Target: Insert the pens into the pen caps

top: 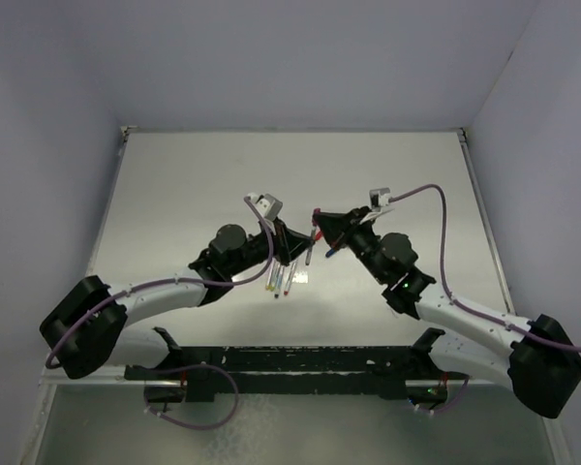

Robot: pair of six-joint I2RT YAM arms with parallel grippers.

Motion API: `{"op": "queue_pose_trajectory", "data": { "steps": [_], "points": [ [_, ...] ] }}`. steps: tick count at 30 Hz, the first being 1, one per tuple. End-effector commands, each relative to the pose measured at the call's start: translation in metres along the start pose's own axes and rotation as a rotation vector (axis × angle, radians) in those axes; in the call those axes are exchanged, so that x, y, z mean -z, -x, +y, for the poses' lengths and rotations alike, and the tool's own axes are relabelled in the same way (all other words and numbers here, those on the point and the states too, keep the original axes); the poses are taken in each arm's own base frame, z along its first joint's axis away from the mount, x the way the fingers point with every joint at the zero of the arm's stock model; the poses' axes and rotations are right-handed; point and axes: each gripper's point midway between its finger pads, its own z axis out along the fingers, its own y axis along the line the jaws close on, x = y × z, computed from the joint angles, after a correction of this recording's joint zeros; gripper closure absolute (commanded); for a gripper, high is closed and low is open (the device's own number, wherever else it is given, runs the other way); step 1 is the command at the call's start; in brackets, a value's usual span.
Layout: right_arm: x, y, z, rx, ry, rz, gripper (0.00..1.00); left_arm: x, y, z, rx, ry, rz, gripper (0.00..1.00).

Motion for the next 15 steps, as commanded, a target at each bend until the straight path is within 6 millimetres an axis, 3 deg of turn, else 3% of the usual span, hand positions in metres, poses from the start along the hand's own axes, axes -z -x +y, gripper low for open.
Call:
{"op": "queue_pose_trajectory", "data": {
  "steps": [1, 3, 6, 8, 10, 11, 15],
  "points": [
    [0.007, -0.024, 0.004, 0.110, -0.018, 0.165, 0.79, 0.012, 0.081, -0.009, -0.010, 0.009, -0.292, 1.00],
    [0.001, 0.008, 0.009, 0.171, -0.040, 0.079, 0.70, 0.015, 0.057, 0.007, 0.019, 0.069, -0.233, 1.00],
    [-0.002, 0.048, 0.016, 0.223, -0.071, -0.024, 0.41, 0.025, 0.028, 0.029, 0.060, 0.163, -0.165, 1.00],
    [-0.003, 0.066, 0.018, 0.255, -0.094, -0.059, 0.27, 0.032, 0.017, 0.041, 0.070, 0.216, -0.142, 1.00],
    [-0.005, 0.078, 0.018, 0.282, -0.124, -0.076, 0.04, 0.039, 0.015, 0.051, 0.073, 0.259, -0.140, 1.00],
    [-0.007, 0.080, 0.016, 0.294, -0.139, -0.077, 0.00, 0.042, 0.017, 0.056, 0.068, 0.282, -0.140, 1.00],
    [-0.009, 0.083, 0.002, 0.324, -0.229, -0.067, 0.00, 0.050, 0.032, 0.079, 0.045, 0.360, -0.139, 1.00]
  ]
}}
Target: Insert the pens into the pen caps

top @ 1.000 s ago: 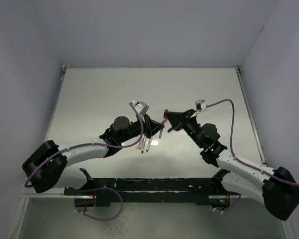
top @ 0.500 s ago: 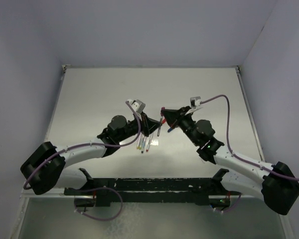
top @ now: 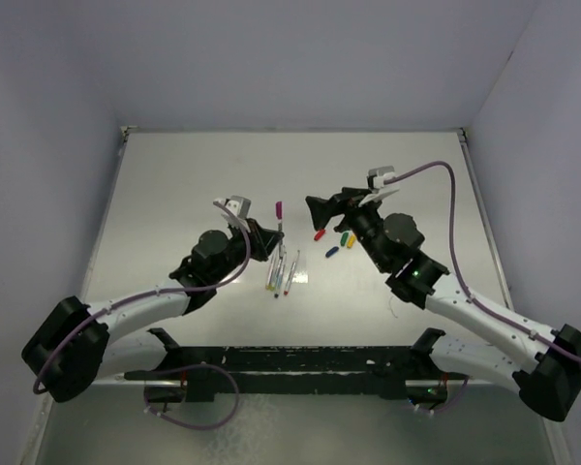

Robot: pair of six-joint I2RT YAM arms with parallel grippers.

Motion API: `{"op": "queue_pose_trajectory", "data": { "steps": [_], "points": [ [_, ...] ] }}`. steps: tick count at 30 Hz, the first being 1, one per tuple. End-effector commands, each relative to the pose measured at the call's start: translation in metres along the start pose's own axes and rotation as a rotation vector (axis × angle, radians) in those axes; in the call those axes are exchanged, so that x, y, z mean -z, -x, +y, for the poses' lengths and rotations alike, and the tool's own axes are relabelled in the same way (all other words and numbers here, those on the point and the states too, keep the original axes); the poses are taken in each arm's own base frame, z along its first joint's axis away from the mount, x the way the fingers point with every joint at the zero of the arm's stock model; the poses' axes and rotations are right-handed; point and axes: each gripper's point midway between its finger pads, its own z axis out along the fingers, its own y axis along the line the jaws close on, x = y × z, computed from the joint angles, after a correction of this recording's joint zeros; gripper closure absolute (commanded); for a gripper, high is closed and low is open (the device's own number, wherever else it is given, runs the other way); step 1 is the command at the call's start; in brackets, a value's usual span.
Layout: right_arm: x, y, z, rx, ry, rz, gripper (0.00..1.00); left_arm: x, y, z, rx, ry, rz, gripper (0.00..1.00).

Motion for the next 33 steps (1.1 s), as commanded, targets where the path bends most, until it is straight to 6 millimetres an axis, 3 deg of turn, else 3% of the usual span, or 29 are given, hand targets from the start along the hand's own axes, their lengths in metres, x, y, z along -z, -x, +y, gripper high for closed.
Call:
{"op": "queue_pose_trajectory", "data": {
  "steps": [1, 5, 9, 13, 17, 21, 30, 33],
  "points": [
    [-0.003, 0.012, -0.022, 0.070, -0.131, -0.012, 0.00, 0.001, 0.036, 0.024, -0.011, 0.094, -0.072, 1.00],
    [0.000, 0.012, -0.025, 0.027, -0.146, -0.011, 0.00, 0.000, 0.050, 0.053, -0.002, 0.163, -0.078, 1.00],
    [0.009, 0.010, -0.039, -0.235, -0.245, -0.079, 0.00, 0.001, 0.064, 0.086, 0.054, 0.198, -0.082, 1.00],
    [0.013, 0.004, -0.027, -0.213, -0.175, -0.021, 0.00, 0.001, 0.074, 0.102, 0.035, 0.234, -0.080, 1.00],
    [0.019, 0.005, -0.049, -0.069, -0.322, 0.086, 0.00, -0.007, 0.072, 0.116, 0.008, 0.282, -0.033, 1.00],
    [0.022, -0.008, -0.074, 0.026, -0.449, 0.123, 0.00, -0.017, 0.065, 0.129, 0.021, 0.304, 0.007, 1.00],
    [0.032, -0.048, -0.099, 0.095, -0.572, 0.248, 0.00, -0.035, 0.029, 0.157, 0.027, 0.372, 0.202, 1.00],
    [0.030, -0.050, -0.102, 0.118, -0.584, 0.253, 0.00, -0.037, 0.018, 0.162, 0.033, 0.386, 0.253, 1.00]
  ]
}}
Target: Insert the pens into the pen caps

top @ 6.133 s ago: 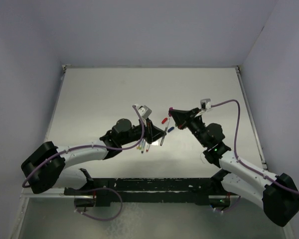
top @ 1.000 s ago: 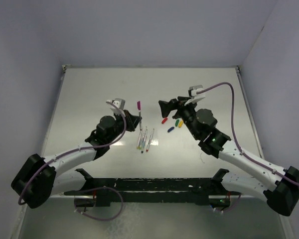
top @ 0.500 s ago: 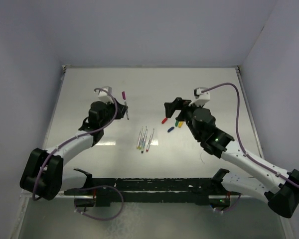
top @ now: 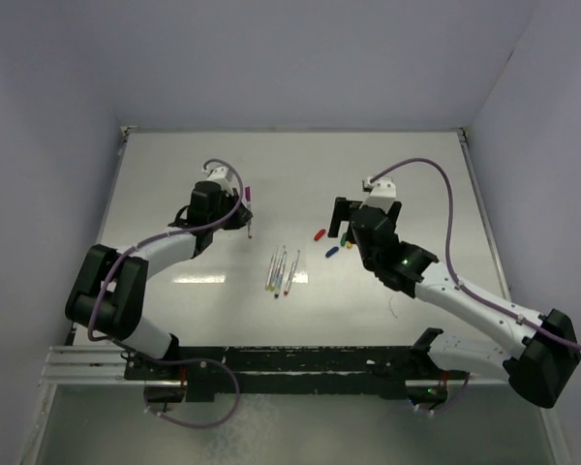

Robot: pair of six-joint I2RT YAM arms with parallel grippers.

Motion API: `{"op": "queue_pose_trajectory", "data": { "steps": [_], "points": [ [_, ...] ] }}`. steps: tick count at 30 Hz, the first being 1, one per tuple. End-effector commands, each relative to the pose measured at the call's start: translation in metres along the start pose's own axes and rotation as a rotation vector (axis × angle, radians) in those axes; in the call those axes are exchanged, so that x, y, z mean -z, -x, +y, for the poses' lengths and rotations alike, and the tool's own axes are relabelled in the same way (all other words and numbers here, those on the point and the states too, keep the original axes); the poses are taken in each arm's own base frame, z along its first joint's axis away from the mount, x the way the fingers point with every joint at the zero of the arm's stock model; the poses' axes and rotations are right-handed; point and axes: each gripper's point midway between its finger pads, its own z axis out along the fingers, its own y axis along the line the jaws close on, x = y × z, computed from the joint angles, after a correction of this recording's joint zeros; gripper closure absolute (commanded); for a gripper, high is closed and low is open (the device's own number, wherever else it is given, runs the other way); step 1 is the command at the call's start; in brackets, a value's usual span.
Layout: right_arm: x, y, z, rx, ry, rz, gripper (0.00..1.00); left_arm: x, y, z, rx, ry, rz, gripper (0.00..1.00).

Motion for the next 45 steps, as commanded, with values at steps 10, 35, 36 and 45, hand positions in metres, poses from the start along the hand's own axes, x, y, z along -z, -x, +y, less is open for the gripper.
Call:
{"op": "queue_pose_trajectory", "data": {
  "steps": [10, 35, 36, 45],
  "points": [
    [-0.007, -0.012, -0.011, 0.028, -0.111, 0.067, 0.00, -0.024, -0.006, 0.009, -0.055, 0.040, 0.106, 0.97],
    [-0.004, -0.016, -0.019, -0.052, -0.119, 0.028, 0.00, -0.029, -0.005, 0.022, -0.050, 0.110, 0.096, 0.65],
    [-0.005, -0.015, -0.020, -0.043, -0.128, 0.019, 0.00, -0.025, 0.000, 0.019, -0.055, 0.102, 0.081, 0.65],
    [-0.008, -0.005, -0.022, 0.055, -0.159, 0.010, 0.00, 0.010, 0.011, -0.030, -0.185, 0.001, 0.036, 0.64]
  ]
}}
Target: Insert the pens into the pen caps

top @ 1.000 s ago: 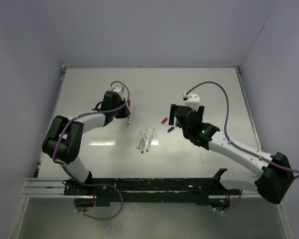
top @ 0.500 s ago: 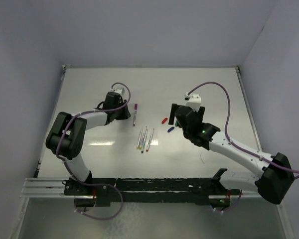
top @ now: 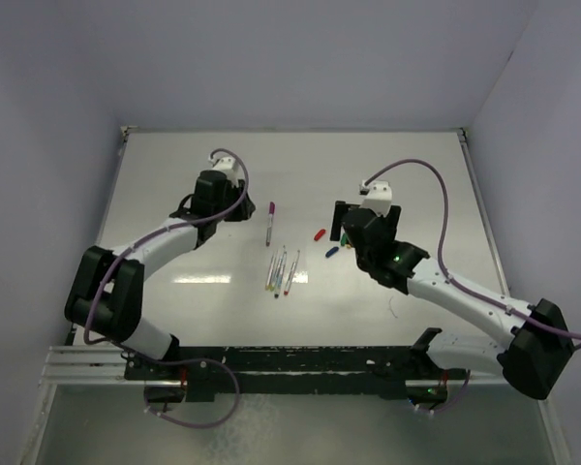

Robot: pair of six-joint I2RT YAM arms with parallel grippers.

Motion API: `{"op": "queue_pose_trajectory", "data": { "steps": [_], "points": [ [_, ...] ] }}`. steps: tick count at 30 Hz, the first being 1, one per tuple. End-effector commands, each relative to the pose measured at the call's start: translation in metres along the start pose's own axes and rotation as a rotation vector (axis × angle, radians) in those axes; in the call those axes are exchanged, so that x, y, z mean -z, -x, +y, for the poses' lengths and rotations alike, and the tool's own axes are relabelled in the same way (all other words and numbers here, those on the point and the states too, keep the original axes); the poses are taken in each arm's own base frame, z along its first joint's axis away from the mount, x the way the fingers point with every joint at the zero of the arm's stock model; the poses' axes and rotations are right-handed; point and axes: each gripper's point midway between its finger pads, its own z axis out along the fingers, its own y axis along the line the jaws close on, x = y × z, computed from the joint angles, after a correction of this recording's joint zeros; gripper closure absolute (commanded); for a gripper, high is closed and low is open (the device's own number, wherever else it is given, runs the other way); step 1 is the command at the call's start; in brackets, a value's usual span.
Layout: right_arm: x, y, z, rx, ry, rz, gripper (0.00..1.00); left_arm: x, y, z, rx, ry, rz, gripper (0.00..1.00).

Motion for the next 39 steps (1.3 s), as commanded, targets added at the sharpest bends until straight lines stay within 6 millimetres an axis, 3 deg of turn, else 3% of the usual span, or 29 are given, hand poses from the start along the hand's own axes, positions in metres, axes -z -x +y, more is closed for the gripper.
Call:
{"op": "queue_pose_trajectory", "data": {
  "steps": [1, 3, 5, 9, 13, 17, 23, 39],
  "points": [
    [0.003, 0.020, -0.006, -0.023, -0.044, -0.048, 0.00, 0.021, -0.006, -0.036, -0.143, -0.054, -0.013, 0.64],
    [0.004, 0.017, -0.007, -0.043, -0.036, -0.045, 0.00, 0.027, -0.028, -0.057, -0.213, -0.064, 0.026, 0.64],
    [0.006, 0.017, -0.009, -0.067, -0.031, -0.050, 0.00, 0.032, -0.047, -0.066, -0.224, -0.068, 0.064, 0.64],
    [0.011, 0.014, -0.016, -0.098, -0.035, -0.063, 0.00, 0.043, -0.079, -0.069, -0.215, -0.051, 0.130, 0.63],
    [0.015, 0.009, -0.029, -0.123, -0.074, -0.072, 0.00, 0.055, -0.094, -0.074, -0.250, 0.004, 0.175, 0.62],
    [0.017, 0.005, -0.040, -0.134, -0.101, -0.083, 0.00, 0.062, -0.100, -0.080, -0.281, 0.043, 0.182, 0.62],
    [0.020, -0.004, -0.056, -0.154, -0.176, -0.072, 0.00, 0.051, -0.113, -0.082, -0.296, 0.060, 0.216, 0.61],
    [0.022, -0.009, -0.060, -0.180, -0.171, -0.075, 0.05, 0.035, -0.121, -0.074, -0.333, 0.144, 0.245, 0.62]
  ]
}}
